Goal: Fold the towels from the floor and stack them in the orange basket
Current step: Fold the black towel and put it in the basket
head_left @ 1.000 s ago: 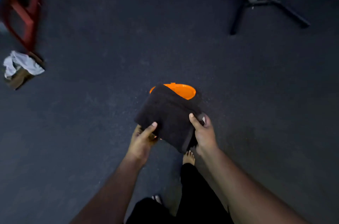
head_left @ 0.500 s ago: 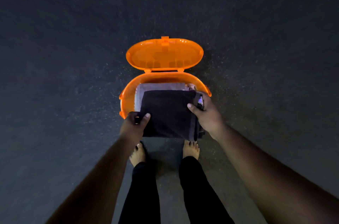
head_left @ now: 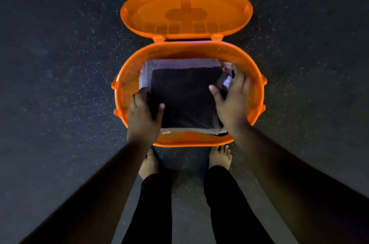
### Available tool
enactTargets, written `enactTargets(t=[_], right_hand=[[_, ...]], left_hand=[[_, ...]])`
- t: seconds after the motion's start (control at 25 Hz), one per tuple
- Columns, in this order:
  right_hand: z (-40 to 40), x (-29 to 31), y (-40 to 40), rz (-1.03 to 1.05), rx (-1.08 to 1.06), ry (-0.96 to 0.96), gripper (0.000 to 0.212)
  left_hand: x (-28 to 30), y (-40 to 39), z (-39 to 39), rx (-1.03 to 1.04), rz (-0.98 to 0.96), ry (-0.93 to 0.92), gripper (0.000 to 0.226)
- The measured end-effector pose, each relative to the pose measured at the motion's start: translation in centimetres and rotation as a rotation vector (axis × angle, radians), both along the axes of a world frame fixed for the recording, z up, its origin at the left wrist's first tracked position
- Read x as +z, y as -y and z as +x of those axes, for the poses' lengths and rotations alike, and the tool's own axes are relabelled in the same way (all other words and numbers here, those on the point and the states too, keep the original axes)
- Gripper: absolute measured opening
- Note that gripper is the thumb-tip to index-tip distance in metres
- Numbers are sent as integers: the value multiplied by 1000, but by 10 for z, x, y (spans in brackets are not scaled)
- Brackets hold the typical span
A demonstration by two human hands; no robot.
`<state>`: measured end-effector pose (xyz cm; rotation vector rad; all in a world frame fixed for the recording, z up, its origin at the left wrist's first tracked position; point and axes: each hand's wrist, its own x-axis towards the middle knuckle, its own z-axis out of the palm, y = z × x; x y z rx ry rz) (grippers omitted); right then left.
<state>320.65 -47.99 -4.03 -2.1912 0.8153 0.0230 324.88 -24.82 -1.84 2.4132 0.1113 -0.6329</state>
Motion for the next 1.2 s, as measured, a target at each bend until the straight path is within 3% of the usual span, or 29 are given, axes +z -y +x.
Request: enactTargets(t=[0.12,0.2,0.28,0.56,0.8,1.04,1.2], right_hand=[[7,40,-20,-448,285,-63,60],[6,33,-33,-500,589,-133,61],[1,5,-32,-513,726,-271,76],[0,-101,-24,-574,755,-268,94],[1,-71,-25,-569,746,-281,94],[-4,-107,-18,-577,735,-213,92],[9,-60,-22,-498,756,-323,91]], left_hand=[[20,17,1,-432,192,251,75],[6,20,8,-721,309,270,82],[-21,11,17,-826,368,249,89],[-125,1,21,-798,366,301,103],[-99,0,20,-792,356,301,105],[-127,5,18,-772,340,347,104],[-78,11,32,-813,396,116,105]])
